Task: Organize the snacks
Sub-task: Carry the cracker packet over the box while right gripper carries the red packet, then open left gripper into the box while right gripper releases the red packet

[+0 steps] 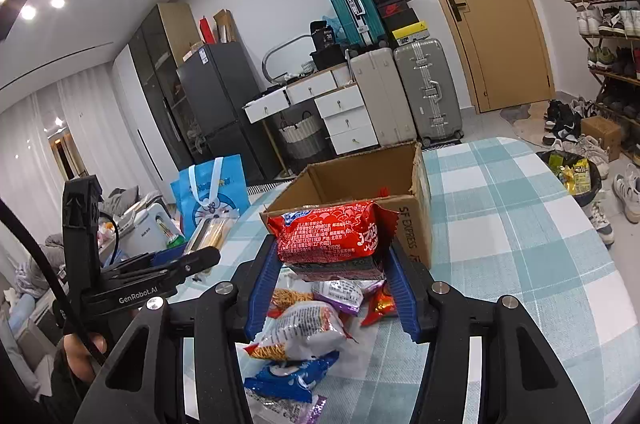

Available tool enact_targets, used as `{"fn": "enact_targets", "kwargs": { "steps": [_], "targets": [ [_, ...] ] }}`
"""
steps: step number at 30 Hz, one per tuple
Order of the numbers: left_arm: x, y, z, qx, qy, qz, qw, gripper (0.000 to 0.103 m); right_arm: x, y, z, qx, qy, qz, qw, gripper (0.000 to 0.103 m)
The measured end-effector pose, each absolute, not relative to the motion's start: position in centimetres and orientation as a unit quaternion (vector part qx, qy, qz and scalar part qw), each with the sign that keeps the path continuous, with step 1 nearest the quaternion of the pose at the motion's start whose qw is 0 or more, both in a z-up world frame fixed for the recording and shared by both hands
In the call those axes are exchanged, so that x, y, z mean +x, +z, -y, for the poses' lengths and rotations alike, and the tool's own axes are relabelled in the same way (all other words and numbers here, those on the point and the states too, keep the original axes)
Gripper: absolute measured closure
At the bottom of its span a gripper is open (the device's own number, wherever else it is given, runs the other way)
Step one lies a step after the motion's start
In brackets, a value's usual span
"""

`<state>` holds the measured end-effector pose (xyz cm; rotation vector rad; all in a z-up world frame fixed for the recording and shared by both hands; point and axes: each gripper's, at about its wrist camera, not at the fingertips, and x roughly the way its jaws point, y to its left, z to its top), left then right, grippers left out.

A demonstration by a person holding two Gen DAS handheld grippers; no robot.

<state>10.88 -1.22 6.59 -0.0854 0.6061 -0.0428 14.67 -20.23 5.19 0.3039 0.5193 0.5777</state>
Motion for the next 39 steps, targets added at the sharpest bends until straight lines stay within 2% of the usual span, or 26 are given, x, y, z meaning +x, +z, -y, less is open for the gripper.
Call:
{"fn": "enact_targets", "kwargs": {
  "steps": [14, 39],
  "targets": [
    [15.1, 8.8, 3.8, -0.033, -0.022, -0.286, 0.957, 0.047, 18.2, 7.2, 19.7, 0.183, 0.281, -0.246, 0.910, 0.050],
    [24.1, 6.3, 3.1, -0.049, -0.017, -0.309, 0.950, 0.047, 25.5, 5.2, 17.6, 0.187, 0.269, -0.299, 0.896, 0.050]
  ]
}}
